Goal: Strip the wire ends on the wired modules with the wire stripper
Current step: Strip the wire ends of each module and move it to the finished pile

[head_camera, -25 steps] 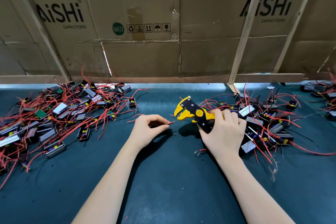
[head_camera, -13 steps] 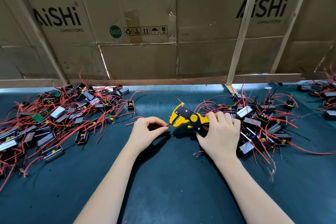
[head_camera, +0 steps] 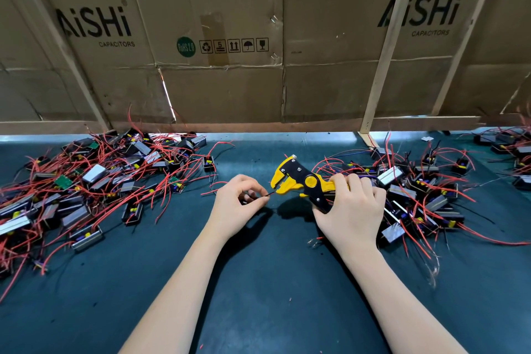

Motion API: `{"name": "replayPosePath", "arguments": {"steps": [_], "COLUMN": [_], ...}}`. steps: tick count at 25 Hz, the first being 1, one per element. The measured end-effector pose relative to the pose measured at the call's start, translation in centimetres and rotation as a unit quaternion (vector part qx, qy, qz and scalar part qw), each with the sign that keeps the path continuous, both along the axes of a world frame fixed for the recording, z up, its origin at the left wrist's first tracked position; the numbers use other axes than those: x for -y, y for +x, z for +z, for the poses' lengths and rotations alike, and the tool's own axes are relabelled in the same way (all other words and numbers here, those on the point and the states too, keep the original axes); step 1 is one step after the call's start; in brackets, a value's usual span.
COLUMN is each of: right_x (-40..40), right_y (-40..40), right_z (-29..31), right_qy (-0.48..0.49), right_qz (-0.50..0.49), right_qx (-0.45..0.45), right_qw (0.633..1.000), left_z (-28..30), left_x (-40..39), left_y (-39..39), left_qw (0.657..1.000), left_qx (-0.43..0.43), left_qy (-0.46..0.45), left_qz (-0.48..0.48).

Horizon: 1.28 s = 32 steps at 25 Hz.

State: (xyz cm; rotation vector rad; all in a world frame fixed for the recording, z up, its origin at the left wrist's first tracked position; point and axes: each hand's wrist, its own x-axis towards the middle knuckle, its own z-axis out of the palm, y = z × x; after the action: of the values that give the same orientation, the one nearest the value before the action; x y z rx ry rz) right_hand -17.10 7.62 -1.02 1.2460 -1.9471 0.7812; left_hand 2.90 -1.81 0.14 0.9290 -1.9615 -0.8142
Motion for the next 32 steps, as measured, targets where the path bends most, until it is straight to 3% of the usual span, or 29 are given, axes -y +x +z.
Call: {"name": "replayPosePath", "arguments": {"steps": [10,19,32], "right_x": [0.1,-0.1,0.1], "right_y": [0.4,0.4,0.8], "right_z": [-0.1,-0.1,0.1], "right_qy": [-0.033,0.06,0.064], "right_qz": [0.035,-0.021,0.011], "right_qx": [0.085,0.057,0.027], "right_qw": [0.995,0.996,0.998], "left_z": [-0.2,-0.4,-0.3], "left_x": [0.1,0.3,0.2], "left_y": [-0.1,-0.1,-0.2], "left_qw": [0.999,0.999,1.0], "left_qx": [-0.004,-0.004,0.006], "left_qy": [-0.034,-0.012,-0.004], "left_qz": [-0.009,-0.038,-0.021]}}
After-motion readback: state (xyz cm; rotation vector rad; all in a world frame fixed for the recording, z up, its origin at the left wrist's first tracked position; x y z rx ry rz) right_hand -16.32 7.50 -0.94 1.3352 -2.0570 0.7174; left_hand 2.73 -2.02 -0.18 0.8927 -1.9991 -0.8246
